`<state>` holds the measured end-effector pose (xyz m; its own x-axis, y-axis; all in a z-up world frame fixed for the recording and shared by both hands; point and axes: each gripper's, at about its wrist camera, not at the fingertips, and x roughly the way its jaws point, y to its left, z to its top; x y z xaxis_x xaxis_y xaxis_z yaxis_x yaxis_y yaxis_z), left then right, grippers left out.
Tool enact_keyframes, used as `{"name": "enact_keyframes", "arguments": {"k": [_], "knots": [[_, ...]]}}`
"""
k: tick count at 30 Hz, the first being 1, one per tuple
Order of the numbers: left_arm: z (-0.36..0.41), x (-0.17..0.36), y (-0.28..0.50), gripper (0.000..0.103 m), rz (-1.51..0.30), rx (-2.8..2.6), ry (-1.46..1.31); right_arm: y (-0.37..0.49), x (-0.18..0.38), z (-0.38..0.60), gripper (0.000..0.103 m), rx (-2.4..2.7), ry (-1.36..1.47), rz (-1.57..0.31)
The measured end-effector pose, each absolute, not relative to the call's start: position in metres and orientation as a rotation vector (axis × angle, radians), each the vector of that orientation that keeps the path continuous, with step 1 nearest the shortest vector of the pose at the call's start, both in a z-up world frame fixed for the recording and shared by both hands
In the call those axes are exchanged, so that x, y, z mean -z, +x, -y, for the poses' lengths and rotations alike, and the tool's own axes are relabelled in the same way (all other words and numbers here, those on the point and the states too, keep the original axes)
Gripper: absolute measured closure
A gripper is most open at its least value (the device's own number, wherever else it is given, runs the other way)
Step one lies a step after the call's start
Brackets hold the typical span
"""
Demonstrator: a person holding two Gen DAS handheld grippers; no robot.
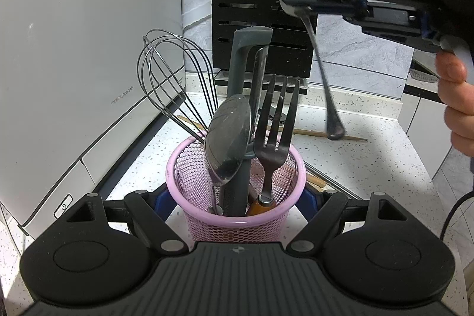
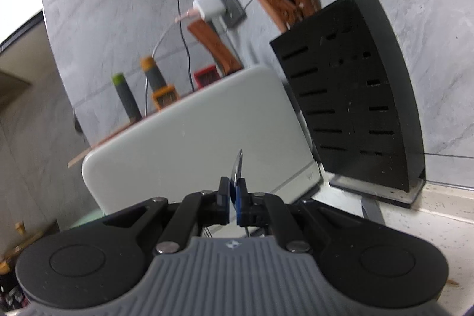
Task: Organize utensils
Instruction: 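Lower the silver spoon into the pink cup and open the right gripper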
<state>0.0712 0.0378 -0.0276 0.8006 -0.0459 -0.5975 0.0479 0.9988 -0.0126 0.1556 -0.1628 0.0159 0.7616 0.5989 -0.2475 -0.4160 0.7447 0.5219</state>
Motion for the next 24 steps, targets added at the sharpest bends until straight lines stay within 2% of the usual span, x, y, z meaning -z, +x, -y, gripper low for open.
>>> {"name": "enact_keyframes", "arguments": {"k": [9, 18, 24], "knots": [[-0.038, 0.027, 0.071, 0.010, -0.641, 0.050, 0.003, 0.164, -0.006, 0.150, 0.103, -0.637, 0.551, -0.376], [-0.038, 0.027, 0.072, 0.010, -0.641, 0.051, 0.002, 0.159, 0.002, 0.144, 0.103, -0.647, 0.442, -0.432], [-0.037, 0.027, 0.072, 0.010, -0.640, 0.050, 0.000, 0.143, -0.003, 0.146, 0.103, -0.693, 0.270, -0.473]]}}
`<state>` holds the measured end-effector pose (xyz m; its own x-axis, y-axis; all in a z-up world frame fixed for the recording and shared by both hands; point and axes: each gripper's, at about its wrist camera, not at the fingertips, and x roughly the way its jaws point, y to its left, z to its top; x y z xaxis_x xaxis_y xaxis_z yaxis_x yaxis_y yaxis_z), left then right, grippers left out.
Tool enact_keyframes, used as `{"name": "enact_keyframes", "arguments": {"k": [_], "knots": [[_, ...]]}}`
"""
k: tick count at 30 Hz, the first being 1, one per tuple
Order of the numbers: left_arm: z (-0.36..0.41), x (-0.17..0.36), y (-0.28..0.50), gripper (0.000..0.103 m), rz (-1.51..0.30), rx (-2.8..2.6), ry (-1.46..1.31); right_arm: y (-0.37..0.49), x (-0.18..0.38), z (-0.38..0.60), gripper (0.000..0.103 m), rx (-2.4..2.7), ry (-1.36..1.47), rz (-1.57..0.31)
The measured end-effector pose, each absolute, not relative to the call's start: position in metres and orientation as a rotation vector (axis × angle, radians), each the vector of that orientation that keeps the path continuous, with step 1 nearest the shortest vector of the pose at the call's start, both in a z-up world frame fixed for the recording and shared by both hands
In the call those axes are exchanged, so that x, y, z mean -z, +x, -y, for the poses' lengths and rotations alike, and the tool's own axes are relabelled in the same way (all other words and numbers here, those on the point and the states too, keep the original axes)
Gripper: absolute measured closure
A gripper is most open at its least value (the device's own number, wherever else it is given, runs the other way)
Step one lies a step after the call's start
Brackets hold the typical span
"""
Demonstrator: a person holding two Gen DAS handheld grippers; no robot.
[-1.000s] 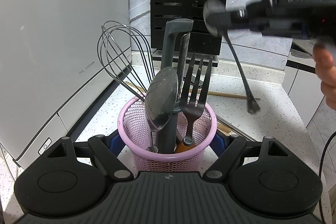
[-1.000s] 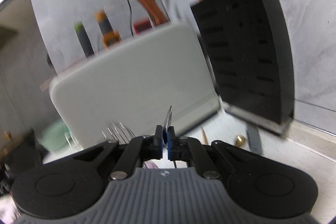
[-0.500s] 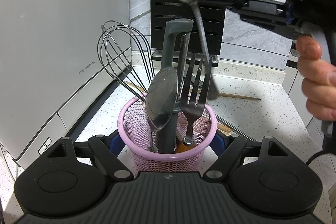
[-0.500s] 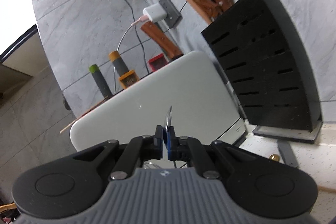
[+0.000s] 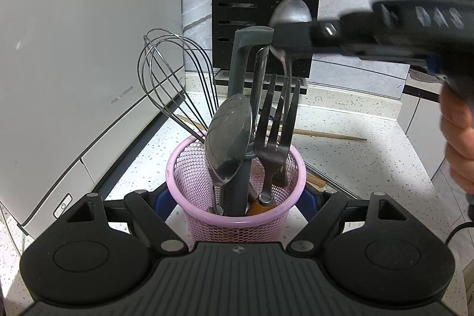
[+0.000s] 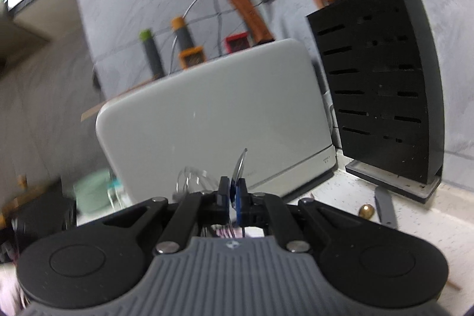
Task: Organize utensils
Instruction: 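Lower the silver spoon into the pink cup and open the right gripper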
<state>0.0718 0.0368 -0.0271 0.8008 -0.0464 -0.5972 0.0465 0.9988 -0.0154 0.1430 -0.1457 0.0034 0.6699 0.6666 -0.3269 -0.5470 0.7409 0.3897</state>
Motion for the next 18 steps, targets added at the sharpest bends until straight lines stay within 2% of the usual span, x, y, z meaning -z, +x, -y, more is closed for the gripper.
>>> {"name": "enact_keyframes", "arguments": {"k": [18], "knots": [[-0.036, 0.028, 0.070, 0.010, -0.636, 0.047, -0.002, 0.143, 0.023, 0.124, 0.103, -0.721, 0.066, -0.656]]}}
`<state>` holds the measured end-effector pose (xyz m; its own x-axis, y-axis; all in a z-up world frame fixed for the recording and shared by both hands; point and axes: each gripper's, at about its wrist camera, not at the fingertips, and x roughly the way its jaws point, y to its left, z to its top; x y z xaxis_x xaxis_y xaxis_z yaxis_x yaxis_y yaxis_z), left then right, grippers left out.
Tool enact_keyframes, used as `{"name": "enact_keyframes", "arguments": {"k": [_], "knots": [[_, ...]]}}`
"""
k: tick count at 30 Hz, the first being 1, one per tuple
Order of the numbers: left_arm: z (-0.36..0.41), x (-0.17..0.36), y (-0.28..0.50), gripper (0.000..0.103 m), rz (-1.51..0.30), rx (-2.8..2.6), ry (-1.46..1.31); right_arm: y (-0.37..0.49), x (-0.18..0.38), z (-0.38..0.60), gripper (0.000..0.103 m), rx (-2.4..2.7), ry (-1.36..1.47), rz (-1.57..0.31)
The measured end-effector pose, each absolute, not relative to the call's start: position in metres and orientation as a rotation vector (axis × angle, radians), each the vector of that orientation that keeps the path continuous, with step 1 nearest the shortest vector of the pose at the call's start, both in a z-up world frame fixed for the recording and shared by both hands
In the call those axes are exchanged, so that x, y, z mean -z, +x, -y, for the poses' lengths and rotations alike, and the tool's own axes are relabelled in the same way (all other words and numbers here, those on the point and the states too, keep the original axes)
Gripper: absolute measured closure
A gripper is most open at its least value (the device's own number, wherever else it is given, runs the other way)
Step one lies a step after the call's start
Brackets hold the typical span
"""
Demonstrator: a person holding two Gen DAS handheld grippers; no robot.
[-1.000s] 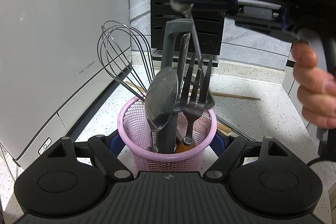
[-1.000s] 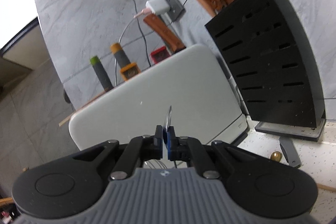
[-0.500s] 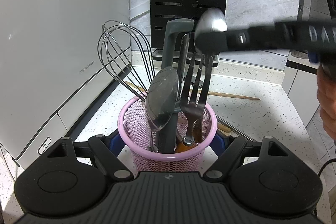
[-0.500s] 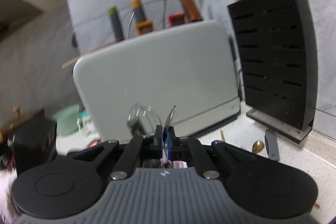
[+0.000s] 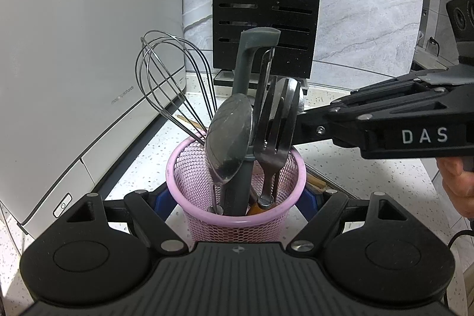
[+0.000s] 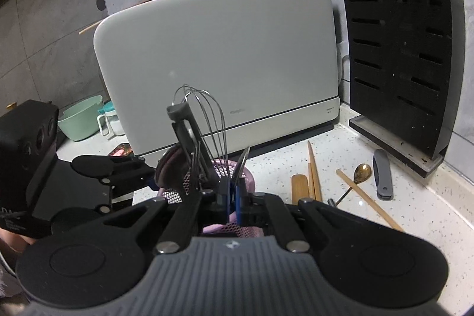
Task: Organize utensils
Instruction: 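Lower the silver spoon into the pink cup and open the right gripper, then move the right gripper to the pile and grasp the bent metal straw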
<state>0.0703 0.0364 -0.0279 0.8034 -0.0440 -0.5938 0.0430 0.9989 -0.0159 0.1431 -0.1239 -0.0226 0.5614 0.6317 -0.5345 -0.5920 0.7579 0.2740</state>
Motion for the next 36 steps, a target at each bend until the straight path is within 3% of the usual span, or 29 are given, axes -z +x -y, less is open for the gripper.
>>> {"name": "enact_keyframes", "arguments": {"k": [7, 9, 11, 13, 23, 30, 36], "knots": [[-0.037, 0.028, 0.070, 0.010, -0.636, 0.048, -0.003, 0.141, 0.020, 0.122, 0.098, -0.710, 0.047, -0.654], [-0.037, 0.028, 0.070, 0.010, -0.636, 0.047, -0.003, 0.141, 0.018, 0.124, 0.094, -0.703, 0.042, -0.648], [-0.037, 0.028, 0.070, 0.010, -0.636, 0.047, -0.005, 0.140, 0.015, 0.129, 0.081, -0.701, 0.054, -0.640], [-0.036, 0.028, 0.070, 0.010, -0.635, 0.045, -0.004, 0.139, 0.012, 0.133, 0.078, -0.694, 0.064, -0.623], [-0.036, 0.028, 0.069, 0.010, -0.634, 0.040, -0.006, 0.143, 0.004, 0.149, 0.078, -0.581, 0.064, -0.625], [-0.039, 0.028, 0.068, 0.010, -0.633, 0.029, -0.011, 0.164, 0.033, 0.159, 0.079, -0.436, 0.000, -0.741], [-0.038, 0.028, 0.068, 0.010, -0.633, 0.028, -0.009, 0.181, 0.060, 0.160, 0.086, -0.376, -0.021, -0.830]]}}
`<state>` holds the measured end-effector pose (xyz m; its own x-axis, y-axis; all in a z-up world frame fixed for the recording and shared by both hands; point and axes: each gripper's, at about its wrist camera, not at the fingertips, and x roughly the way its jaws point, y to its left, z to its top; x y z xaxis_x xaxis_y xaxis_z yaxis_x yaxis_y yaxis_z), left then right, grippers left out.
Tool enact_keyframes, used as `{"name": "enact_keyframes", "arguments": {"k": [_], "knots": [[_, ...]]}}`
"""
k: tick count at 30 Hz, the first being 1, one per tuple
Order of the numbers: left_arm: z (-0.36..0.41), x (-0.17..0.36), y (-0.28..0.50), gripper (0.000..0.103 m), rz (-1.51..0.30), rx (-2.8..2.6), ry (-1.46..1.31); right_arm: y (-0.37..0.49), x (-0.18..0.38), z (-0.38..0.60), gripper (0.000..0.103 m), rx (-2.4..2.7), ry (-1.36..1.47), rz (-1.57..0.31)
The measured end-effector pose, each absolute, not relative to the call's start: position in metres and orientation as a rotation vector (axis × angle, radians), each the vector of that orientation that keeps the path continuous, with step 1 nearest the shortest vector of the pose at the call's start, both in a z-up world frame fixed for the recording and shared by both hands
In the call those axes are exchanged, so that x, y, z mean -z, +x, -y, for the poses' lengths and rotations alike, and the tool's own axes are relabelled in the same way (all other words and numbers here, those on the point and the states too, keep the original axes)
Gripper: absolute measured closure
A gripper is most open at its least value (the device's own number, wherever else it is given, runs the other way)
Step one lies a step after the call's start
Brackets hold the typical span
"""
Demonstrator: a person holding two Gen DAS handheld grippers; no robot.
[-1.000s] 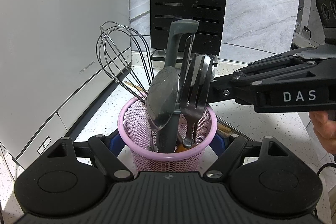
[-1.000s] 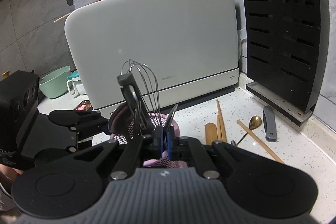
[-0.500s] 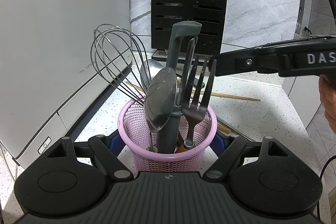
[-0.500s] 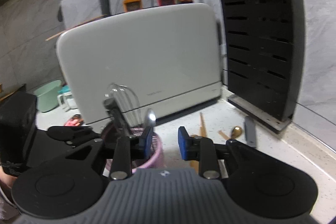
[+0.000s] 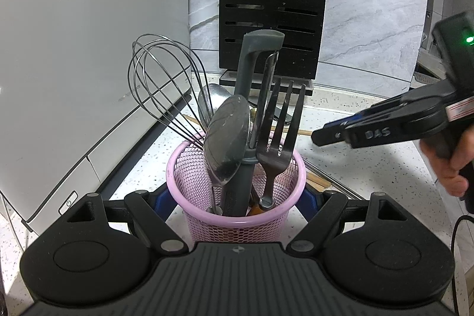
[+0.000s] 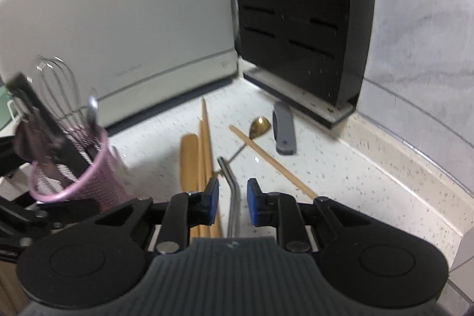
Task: Organize utensils
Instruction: 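Move the right gripper to the pile and grasp the bent metal straw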
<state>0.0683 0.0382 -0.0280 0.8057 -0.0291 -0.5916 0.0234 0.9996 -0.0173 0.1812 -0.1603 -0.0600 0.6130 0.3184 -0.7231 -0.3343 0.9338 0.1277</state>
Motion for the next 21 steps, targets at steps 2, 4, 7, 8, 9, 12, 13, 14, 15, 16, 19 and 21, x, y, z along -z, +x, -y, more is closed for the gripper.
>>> {"name": "enact_keyframes", "arguments": {"k": [2, 4, 7, 8, 9, 12, 13, 14, 15, 16, 19, 21], "knots": [[-0.038, 0.028, 0.068, 0.010, -0.634, 0.027, -0.009, 0.186, 0.066, 0.157, 0.087, -0.368, -0.029, -0.854], [-0.038, 0.028, 0.068, 0.010, -0.634, 0.028, -0.009, 0.190, 0.071, 0.154, 0.087, -0.356, -0.031, -0.884], [-0.039, 0.028, 0.068, 0.010, -0.635, 0.028, -0.008, 0.198, 0.077, 0.149, 0.087, -0.324, -0.018, -0.950], [-0.039, 0.028, 0.068, 0.010, -0.635, 0.028, -0.008, 0.200, 0.078, 0.148, 0.087, -0.315, -0.008, -0.971], [-0.039, 0.028, 0.068, 0.010, -0.635, 0.028, -0.008, 0.203, 0.079, 0.146, 0.087, -0.309, -0.001, -0.992], [-0.038, 0.028, 0.068, 0.010, -0.634, 0.028, -0.008, 0.209, 0.080, 0.143, 0.087, -0.288, 0.002, -1.038], [-0.038, 0.028, 0.068, 0.010, -0.634, 0.028, -0.008, 0.211, 0.081, 0.142, 0.087, -0.289, 0.006, -1.052], [-0.039, 0.028, 0.068, 0.010, -0.634, 0.029, -0.008, 0.213, 0.081, 0.142, 0.087, -0.287, 0.009, -1.063], [-0.038, 0.028, 0.068, 0.010, -0.634, 0.028, -0.007, 0.215, 0.082, 0.140, 0.087, -0.286, -0.002, -1.080], [-0.038, 0.028, 0.068, 0.010, -0.634, 0.029, -0.006, 0.216, 0.083, 0.138, 0.087, -0.285, -0.018, -1.091], [-0.039, 0.028, 0.068, 0.010, -0.635, 0.032, -0.005, 0.221, 0.084, 0.135, 0.087, -0.287, -0.048, -1.120], [-0.039, 0.028, 0.068, 0.010, -0.637, 0.033, -0.005, 0.227, 0.084, 0.134, 0.087, -0.286, -0.059, -1.145]]}}
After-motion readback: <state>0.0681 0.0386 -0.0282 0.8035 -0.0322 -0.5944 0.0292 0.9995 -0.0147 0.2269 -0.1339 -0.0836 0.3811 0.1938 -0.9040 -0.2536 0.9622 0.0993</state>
